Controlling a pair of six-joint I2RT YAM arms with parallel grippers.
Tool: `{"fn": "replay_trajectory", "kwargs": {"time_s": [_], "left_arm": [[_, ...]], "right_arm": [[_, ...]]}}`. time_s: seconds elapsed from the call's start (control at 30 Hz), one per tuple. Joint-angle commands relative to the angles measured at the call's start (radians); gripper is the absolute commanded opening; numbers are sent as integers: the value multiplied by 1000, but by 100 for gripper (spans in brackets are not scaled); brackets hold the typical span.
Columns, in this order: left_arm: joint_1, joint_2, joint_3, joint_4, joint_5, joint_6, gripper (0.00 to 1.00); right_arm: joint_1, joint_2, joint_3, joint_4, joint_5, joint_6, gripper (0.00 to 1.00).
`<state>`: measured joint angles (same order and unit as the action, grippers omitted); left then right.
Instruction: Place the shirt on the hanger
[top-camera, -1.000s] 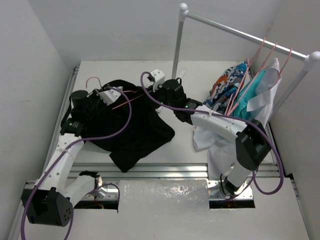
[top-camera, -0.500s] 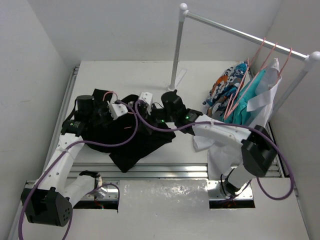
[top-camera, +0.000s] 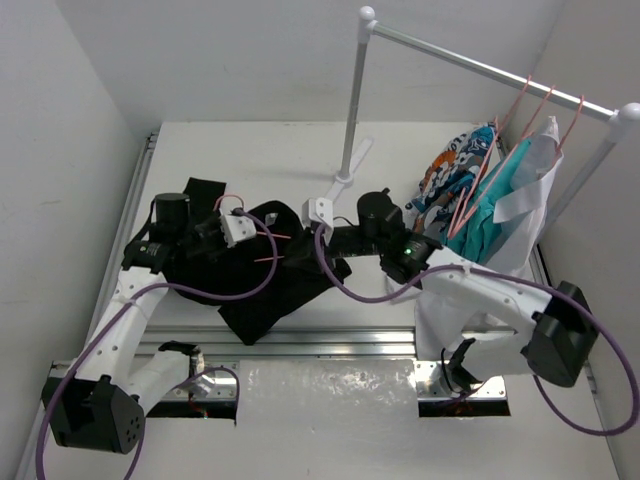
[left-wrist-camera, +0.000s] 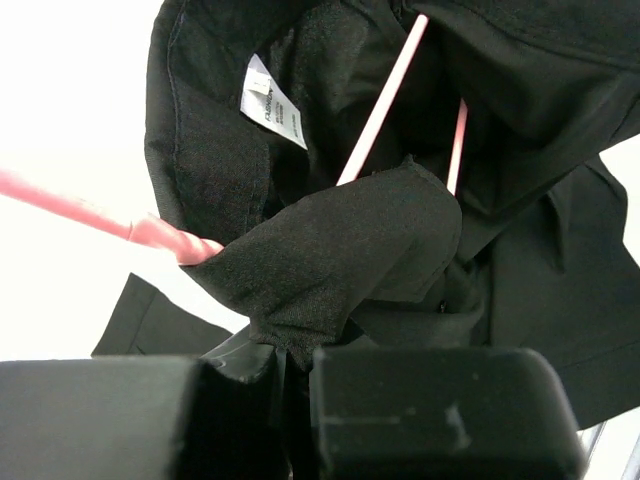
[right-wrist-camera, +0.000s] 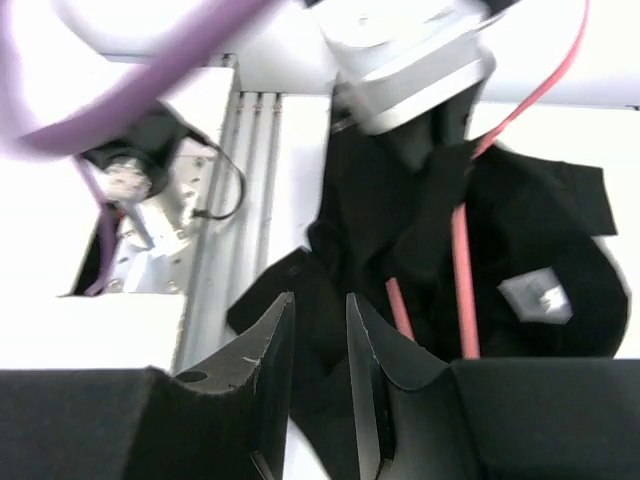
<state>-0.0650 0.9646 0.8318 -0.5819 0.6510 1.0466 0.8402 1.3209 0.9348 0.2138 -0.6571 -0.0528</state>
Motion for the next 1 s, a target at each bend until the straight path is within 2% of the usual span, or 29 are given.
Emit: {"fn": "replay_trajectory", "kwargs": {"time_s": [0.0, 0.13, 0.3, 0.5, 0.57, 0.67, 0.83, 0.97], "left_arm": [[-9, -30, 38, -12, 79, 55, 0], [-9, -36, 52, -42, 88, 78, 0], [-9, -40, 58, -61, 101, 82, 0], [-9, -38, 63, -49, 99, 76, 0], [-9, -37, 66, -33, 101, 66, 0], [-7, -35, 78, -38, 110, 64, 0], [-7, -23, 75, -1, -19, 64, 1], [-6, -18, 41, 56, -83, 52, 19]], "right_arm": [[-3, 124, 128, 52, 7, -30, 28], [-3, 242, 229, -24, 57, -70, 36], [-4, 372, 341, -74, 97, -104, 37], [-6, 431, 374, -91, 60, -95, 36], [-6, 454, 378, -87, 85, -79, 32], [-4, 472, 387, -118, 187, -73, 1], [-27, 339, 265, -110, 254, -59, 0], [-41, 232, 191, -99, 341, -42, 0]]}}
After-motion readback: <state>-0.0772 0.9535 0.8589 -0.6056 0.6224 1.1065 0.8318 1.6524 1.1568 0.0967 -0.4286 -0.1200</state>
